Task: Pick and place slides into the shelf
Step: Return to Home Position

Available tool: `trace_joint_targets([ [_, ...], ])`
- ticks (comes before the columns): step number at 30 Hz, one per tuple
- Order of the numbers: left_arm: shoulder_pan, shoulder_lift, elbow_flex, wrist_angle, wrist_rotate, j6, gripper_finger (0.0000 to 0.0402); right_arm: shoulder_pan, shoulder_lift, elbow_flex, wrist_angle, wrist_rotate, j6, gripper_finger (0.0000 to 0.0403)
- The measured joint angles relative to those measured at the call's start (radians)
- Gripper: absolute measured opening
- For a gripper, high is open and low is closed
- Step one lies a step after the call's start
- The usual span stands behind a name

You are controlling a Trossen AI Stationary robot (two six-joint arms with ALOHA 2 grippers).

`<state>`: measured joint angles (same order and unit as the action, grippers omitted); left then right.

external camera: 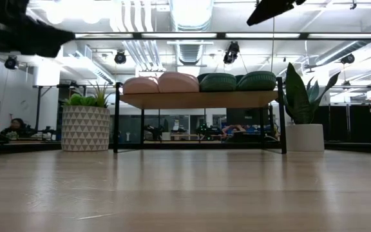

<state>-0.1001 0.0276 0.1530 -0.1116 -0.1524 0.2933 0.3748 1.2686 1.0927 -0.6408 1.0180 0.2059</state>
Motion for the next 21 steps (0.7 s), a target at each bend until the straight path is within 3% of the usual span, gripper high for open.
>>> trace_joint_targets([
  [8, 0.000, 0.000, -0.068, 0.031, 0.018, -0.035, 0.0000, 0.006, 0.000, -0.045, 0.102, -0.001, -0.005, 0.0219],
  [12, 0.000, -0.001, -0.111, 0.061, 0.021, -0.052, 0.0000, 0.031, 0.000, -0.103, 0.245, -0.025, -0.057, 0.0219],
  [21, 0.000, 0.001, -0.121, 0.092, 0.021, -0.045, 0.0000, 0.074, -0.017, -0.350, 0.844, -0.402, -0.319, 0.0219],
])
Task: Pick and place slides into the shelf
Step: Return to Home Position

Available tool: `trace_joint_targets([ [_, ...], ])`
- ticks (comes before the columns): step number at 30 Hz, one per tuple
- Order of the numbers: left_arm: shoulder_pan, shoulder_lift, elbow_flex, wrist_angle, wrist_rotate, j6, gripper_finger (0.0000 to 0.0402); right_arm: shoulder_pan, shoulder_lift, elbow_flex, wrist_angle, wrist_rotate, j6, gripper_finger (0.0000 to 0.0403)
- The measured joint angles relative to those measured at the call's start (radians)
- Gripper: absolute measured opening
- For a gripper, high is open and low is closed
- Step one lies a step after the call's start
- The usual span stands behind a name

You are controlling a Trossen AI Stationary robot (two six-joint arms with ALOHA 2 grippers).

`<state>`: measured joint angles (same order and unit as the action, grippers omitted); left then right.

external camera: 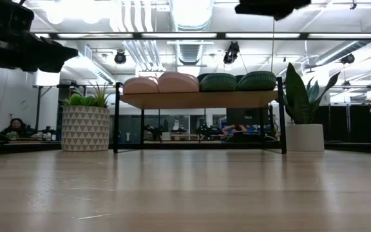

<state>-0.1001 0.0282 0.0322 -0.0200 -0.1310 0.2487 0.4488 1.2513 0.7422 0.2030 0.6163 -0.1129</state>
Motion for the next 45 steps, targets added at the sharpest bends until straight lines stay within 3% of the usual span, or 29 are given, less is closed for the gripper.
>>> trace_joint_targets([
  [4, 0.000, 0.006, 0.000, -0.002, -0.001, 0.001, 0.0000, -0.017, -0.074, -0.119, 0.061, -0.093, -0.015, 0.0213],
  [9, 0.000, 0.004, 0.000, -0.002, -0.003, 0.002, 0.0000, -0.108, -0.163, -0.285, 0.204, -0.466, -0.016, 0.0184],
  [11, 0.000, 0.002, 0.000, -0.002, -0.007, 0.002, 0.0000, -0.158, -0.172, -0.342, 0.306, -0.543, 0.004, 0.0167],
  [17, 0.000, 0.000, 0.000, -0.002, -0.009, 0.003, 0.0000, -0.299, -0.191, -0.419, 0.379, -0.546, -0.042, 0.0089],
  [22, 0.001, 0.001, 0.000, -0.002, -0.013, 0.020, 0.0000, -0.434, -0.240, -0.425, 0.378, -0.669, -0.123, 0.0017],
  [27, 0.001, 0.001, 0.000, -0.003, -0.016, 0.020, 0.0000, -0.541, -0.346, -0.431, 0.301, -0.761, -0.109, 0.0011],
  [37, 0.001, 0.002, 0.000, -0.005, -0.020, 0.020, 0.0000, -0.532, -0.683, -0.521, 0.061, -0.684, -0.044, 0.0009],
  [45, 0.001, 0.002, 0.000, -0.005, -0.024, 0.020, 0.0000, -0.528, -0.874, -0.638, 0.025, -0.702, -0.020, 0.0009],
])
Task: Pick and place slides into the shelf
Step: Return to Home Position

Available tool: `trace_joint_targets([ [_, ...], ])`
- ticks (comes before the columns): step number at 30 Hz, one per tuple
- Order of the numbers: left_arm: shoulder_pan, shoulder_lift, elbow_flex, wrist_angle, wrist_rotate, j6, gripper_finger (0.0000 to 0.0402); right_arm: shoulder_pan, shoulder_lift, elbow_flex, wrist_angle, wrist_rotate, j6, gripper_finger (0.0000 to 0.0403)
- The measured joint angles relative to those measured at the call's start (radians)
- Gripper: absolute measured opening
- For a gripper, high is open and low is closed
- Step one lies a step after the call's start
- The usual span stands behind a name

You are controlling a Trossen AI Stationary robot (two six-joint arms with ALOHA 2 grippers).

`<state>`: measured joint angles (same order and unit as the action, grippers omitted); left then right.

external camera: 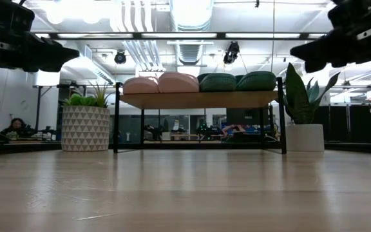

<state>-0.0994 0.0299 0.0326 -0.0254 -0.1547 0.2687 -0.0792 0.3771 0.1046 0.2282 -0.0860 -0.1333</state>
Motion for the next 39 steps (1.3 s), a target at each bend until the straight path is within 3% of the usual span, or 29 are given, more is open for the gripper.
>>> trace_joint_targets([
  [7, 0.000, 0.001, 0.000, 0.000, 0.000, -0.001, 0.0000, 0.000, -0.166, 0.001, -0.194, 0.035, 0.021, 0.0009],
  [18, 0.000, 0.006, 0.000, -0.005, 0.001, -0.058, 0.0000, 0.034, -0.359, -0.072, -0.285, 0.080, 0.047, 0.0008],
  [24, 0.000, 0.011, 0.000, -0.011, 0.033, -0.132, 0.0000, 0.035, -0.361, -0.075, -0.275, 0.088, 0.039, 0.0008],
  [39, 0.000, 0.022, -0.002, -0.009, 0.050, -0.125, 0.0000, 0.035, -0.235, -0.075, -0.275, 0.088, 0.038, 0.0008],
])
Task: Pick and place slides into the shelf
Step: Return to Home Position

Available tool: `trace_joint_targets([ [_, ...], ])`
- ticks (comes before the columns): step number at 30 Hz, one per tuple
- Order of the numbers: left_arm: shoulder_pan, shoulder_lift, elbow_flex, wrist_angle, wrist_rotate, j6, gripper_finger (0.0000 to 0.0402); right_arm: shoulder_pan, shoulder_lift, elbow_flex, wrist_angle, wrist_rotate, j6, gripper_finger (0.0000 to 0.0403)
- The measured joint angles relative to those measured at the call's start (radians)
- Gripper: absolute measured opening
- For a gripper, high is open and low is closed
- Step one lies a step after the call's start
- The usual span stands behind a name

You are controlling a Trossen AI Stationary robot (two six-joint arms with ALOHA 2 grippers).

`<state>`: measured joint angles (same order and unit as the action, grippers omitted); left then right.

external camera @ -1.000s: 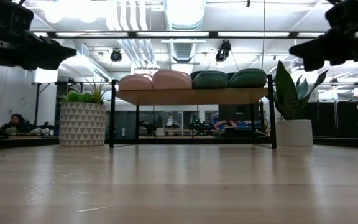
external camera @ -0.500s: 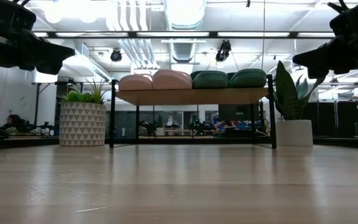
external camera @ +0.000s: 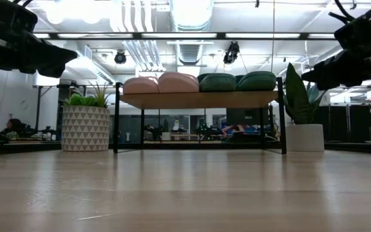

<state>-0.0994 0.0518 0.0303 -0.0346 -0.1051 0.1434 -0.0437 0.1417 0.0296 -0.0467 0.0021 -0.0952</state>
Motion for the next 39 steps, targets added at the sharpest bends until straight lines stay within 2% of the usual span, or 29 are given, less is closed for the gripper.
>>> trace_joint_targets([
  [16, 0.000, 0.005, 0.001, 0.000, 0.002, 0.000, 0.0000, 0.000, 0.002, 0.001, 0.065, -0.008, 0.001, 0.0008],
  [27, 0.000, 0.029, 0.002, -0.001, 0.002, -0.005, 0.0000, 0.000, -0.138, 0.009, -0.005, -0.005, -0.012, 0.0008],
  [39, 0.000, 0.031, 0.001, 0.009, -0.003, 0.000, 0.0000, 0.000, -0.128, 0.008, -0.018, -0.002, -0.011, 0.0008],
])
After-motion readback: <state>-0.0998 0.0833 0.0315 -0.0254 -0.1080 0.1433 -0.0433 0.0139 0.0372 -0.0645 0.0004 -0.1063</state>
